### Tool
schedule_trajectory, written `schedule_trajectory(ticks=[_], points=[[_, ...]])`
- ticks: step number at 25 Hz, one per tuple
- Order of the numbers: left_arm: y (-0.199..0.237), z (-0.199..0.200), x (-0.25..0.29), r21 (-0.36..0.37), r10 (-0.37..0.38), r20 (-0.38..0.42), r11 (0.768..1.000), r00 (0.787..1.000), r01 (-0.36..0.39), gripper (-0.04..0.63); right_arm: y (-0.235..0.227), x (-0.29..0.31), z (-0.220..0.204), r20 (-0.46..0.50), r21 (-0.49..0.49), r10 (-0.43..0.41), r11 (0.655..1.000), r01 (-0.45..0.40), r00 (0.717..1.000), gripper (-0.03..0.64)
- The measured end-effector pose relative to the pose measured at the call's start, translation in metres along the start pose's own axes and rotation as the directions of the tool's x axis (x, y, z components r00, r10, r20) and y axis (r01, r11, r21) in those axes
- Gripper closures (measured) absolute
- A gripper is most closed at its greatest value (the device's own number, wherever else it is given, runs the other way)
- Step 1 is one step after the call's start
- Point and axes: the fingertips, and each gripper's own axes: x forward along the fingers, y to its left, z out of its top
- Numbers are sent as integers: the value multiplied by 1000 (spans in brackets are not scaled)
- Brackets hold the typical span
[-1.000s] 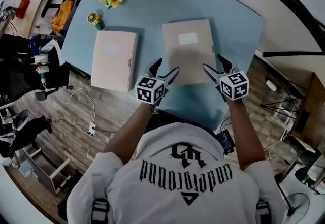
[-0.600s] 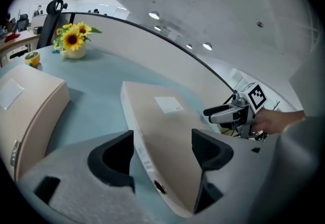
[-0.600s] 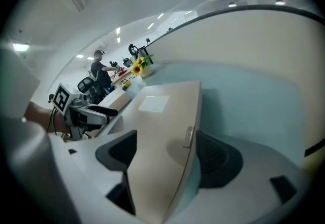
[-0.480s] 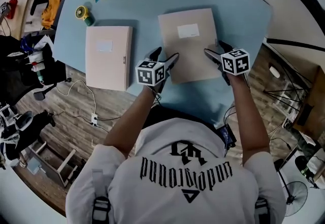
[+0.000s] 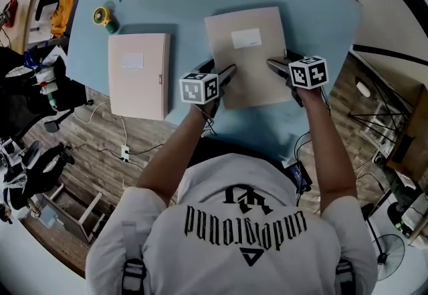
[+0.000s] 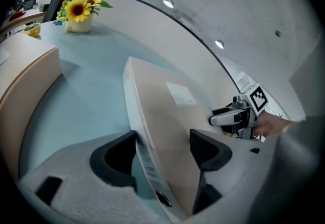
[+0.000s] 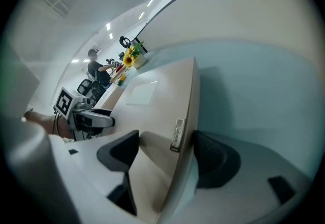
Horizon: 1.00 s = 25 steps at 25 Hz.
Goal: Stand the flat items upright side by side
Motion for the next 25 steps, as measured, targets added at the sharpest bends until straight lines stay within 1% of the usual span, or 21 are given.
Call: schedule_trajectory(ticks=[5, 8, 15, 19, 25], points=[[0, 0, 0, 16, 24, -10, 1000, 1000, -24, 259, 1, 1, 0, 5, -12, -14, 1000, 14, 1000, 285], [-4, 1, -3, 35, 41, -15, 999, 999, -40, 267, 4, -3, 0, 18, -21, -36, 999, 36, 999, 290], [-32, 3, -25, 146, 59, 21, 987, 998, -61, 270, 23, -39, -6, 69, -70, -82, 994, 86, 994, 295], [-54, -1, -39, 199, 63, 45, 977, 997, -71, 270, 33, -66, -14, 112, -106, -123, 985, 135, 986, 299], [-91, 4, -71, 274, 67, 125, 956, 990, -100, 272, 55, -112, -19, 213, -156, -160, 968, 195, 964, 305]])
